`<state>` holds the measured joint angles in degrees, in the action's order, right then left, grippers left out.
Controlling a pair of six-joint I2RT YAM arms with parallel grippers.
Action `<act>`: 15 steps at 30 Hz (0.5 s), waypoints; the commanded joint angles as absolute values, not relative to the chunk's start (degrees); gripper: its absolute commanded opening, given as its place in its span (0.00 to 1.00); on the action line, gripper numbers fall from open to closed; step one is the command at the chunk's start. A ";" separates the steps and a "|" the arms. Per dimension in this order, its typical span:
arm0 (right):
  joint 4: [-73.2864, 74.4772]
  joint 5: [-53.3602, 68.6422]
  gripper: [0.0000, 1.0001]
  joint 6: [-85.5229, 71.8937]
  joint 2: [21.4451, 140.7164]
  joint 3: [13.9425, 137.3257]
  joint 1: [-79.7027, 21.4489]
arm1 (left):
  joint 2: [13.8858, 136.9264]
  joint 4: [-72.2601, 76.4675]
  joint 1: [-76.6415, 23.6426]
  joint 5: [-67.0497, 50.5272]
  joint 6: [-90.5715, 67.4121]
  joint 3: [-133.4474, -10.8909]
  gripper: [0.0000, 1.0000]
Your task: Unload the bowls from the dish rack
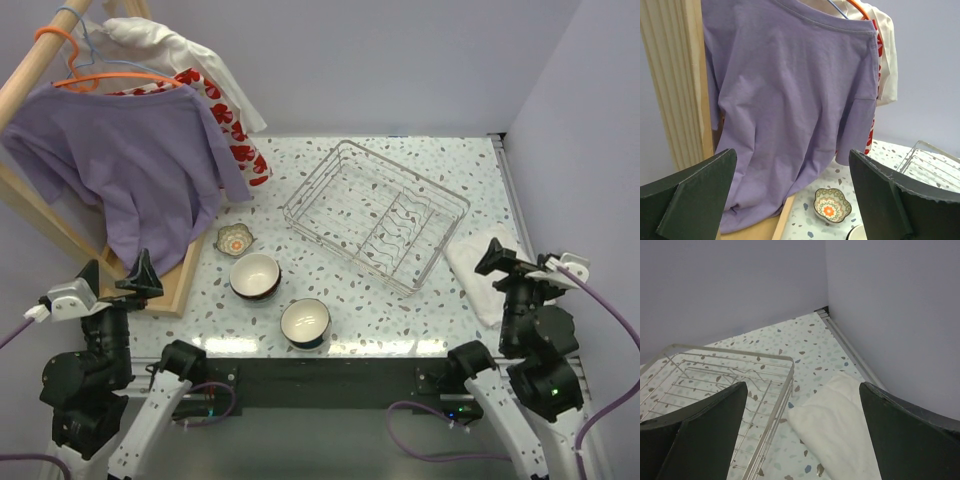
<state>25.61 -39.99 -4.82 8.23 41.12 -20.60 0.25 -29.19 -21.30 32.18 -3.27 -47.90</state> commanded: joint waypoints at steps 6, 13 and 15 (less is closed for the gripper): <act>22.06 -40.96 0.99 -4.57 6.07 40.08 -20.57 | -5.19 -25.23 -21.27 35.15 -2.55 -47.72 1.00; 21.71 -40.69 0.98 -5.01 6.15 39.73 -20.57 | -5.10 -24.35 -21.18 35.77 -2.11 -47.29 1.00; 21.62 -40.43 0.98 -5.18 6.24 39.55 -20.57 | -5.01 -24.17 -21.27 35.60 -2.02 -47.20 1.00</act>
